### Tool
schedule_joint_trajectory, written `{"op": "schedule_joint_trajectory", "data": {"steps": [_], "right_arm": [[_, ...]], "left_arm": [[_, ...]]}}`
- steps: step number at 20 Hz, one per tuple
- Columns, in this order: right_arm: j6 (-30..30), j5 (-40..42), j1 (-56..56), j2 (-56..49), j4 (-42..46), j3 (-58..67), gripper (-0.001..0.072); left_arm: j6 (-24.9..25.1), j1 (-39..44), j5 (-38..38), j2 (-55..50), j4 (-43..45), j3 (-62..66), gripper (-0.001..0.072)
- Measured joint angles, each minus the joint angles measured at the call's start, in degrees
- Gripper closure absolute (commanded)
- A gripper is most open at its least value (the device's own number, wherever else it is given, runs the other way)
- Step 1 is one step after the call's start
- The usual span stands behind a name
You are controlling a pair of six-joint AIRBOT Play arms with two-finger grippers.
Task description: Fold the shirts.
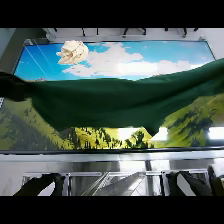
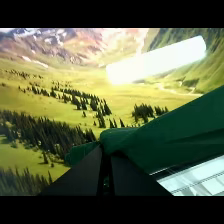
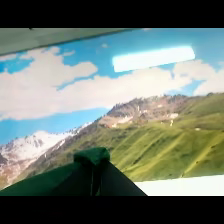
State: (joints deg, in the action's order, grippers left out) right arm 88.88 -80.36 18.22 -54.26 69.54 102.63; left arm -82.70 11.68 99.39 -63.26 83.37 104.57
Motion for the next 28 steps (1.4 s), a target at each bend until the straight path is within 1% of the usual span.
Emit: {"op": "schedule_joint_trajectory", "data": {"steps": [2,4,7,9,13,14,15,16,17,20,21,22,23,25,28], "right_arm": [[0.07,0.24,-1.09,-6.25,-0.24,-1.81,0.0687],[-0.33,2.27,-3.5,-12.85,-0.37,-4.83,0.0687],[-0.98,9.49,-7.63,-23.71,-0.48,-8.92,0.0687],[-3.02,15.72,-10.29,-29.94,-1.25,-10.08,0.0687],[-5.75,26.25,-13.92,-37.24,-2.73,-11.04,0.0681],[-6.01,27.69,-14.38,-38.18,-3.08,-11.21,0.0484],[-6.32,29.24,-14.71,-38.75,-3.61,-11.23,-0.0008],[-6.45,30.34,-14.86,-39.08,-4.22,-11.21,0.0008],[-6.58,30.32,-14.91,-39.36,-4.44,-11.23,0.0008],[-6.45,24.92,-13.42,-38.56,-5.25,-10.91,0.0008],[-6.47,21.46,-12.39,-38.03,-5.25,-10.91,0.0009],[-6.93,17.35,-11.23,-37.4,-5.22,-11.06,0.0009],[-7.85,13.46,-9.88,-36.2,-5.49,-11.67,0.0008],[-9.51,7.96,-7.39,-33.31,-5.86,-14.93,0.0009],[-11.8,6.19,-5.01,-27.23,-10.21,-23.71,0.0008]], "left_arm": [[1.31,-0.31,-4.48,-5.44,0.26,-5.75,0.0698],[3.04,-1.84,-9.09,-11.67,-0.02,-10.97,0.0698],[5.86,-4.74,-14.25,-21.18,-1.68,-15.65,0.0697],[7.04,-6.56,-16.61,-27.3,-4.0,-16.5,0.0697],[8.22,-8.39,-18.88,-35.65,-6.69,-13.79,0.0697],[8.37,-8.57,-19.15,-36.92,-6.99,-12.55,0.069],[8.41,-8.7,-19.3,-37.79,-7.23,-11.28,0.042],[8.46,-8.83,-19.41,-38.51,-7.39,-9.88,0.0081],[8.46,-8.96,-19.41,-38.97,-7.48,-8.57,0.0018],[6.84,-10.4,-18.4,-39.32,-7.8,-4.15,0.0019],[6.38,-11.3,-17.86,-38.69,-7.8,-3.41,0.0063],[5.62,-12.48,-17.55,-37.44,-7.82,-3.5,0.0144],[5.25,-13.92,-17.14,-35.58,-7.85,-4.74,0.0171],[4.72,-17.33,-16.22,-30.73,-7.89,-10.99,0.0168],[4.55,-23.96,-16.04,-23.37,-10.12,-25.35,0.0167]]}}
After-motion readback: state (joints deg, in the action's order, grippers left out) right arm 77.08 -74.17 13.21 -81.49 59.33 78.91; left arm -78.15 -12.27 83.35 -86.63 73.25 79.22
